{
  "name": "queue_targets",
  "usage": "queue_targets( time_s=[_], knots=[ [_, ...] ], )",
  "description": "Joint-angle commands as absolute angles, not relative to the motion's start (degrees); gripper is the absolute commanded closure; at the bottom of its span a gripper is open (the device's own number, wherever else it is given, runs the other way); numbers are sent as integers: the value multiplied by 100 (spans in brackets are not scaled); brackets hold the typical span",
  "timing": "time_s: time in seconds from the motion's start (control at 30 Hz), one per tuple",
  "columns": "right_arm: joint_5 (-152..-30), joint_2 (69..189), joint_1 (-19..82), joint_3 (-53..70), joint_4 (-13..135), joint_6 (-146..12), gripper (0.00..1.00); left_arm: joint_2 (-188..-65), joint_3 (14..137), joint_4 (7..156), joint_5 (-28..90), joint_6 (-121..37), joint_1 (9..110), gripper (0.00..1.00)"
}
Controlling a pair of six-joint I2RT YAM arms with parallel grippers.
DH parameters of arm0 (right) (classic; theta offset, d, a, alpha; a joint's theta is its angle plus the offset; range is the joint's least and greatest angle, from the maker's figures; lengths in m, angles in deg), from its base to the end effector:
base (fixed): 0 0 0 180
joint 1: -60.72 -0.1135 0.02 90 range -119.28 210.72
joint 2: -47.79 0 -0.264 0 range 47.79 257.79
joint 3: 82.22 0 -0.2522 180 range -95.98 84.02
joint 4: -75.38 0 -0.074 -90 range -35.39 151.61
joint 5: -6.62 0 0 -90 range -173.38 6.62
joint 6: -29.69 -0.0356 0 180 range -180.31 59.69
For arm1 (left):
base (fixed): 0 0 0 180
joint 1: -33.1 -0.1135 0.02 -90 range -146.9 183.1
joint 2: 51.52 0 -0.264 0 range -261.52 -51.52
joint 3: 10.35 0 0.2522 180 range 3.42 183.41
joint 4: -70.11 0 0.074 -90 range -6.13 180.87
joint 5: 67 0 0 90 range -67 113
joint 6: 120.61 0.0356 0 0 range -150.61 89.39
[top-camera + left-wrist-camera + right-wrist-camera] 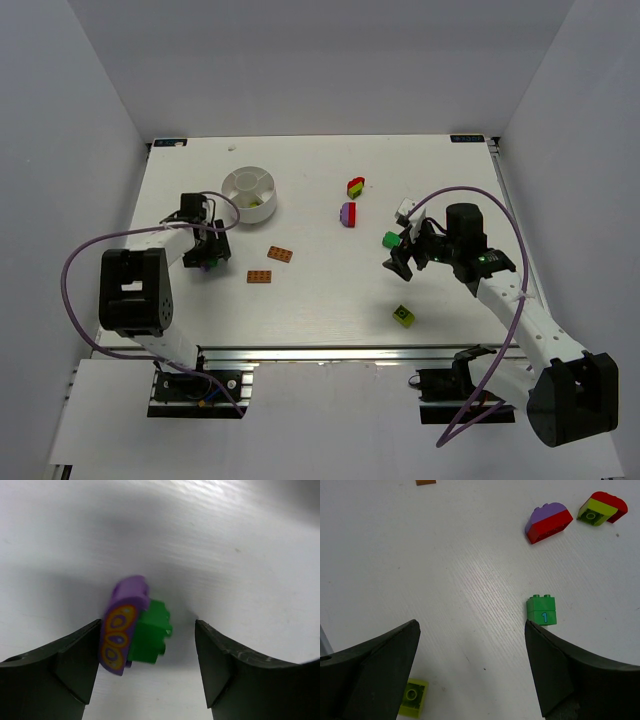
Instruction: Sort the legos into containers by color
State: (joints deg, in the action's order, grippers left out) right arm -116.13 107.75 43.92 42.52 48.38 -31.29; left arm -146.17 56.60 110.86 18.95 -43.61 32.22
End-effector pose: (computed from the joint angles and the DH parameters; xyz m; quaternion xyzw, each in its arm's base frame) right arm 0.2123 0.0842 0.2668 -0.4527 0.7184 0.1951 0.4909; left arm 0.3048 0.0072 0.1575 -0.1252 0.9738 0.0148 0.1895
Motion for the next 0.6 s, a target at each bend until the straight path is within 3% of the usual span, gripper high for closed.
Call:
queue_targets(
  time_s=[0.0, 0.27, 0.57],
  knots=[
    [-11677, 10685, 4358, 4042, 4913, -3042, 10, -14354, 5439, 11367, 2188, -4485, 3530, 18],
    [-11686, 10667, 4358, 4042, 4905, -3025, 11, -14319, 5308, 11270, 1703, -4564, 3714, 24],
    [-11730, 10658, 4367, 4051, 4896, -3016, 11, -13898, 5299, 11244, 1027, -4792, 3750, 21]
  ],
)
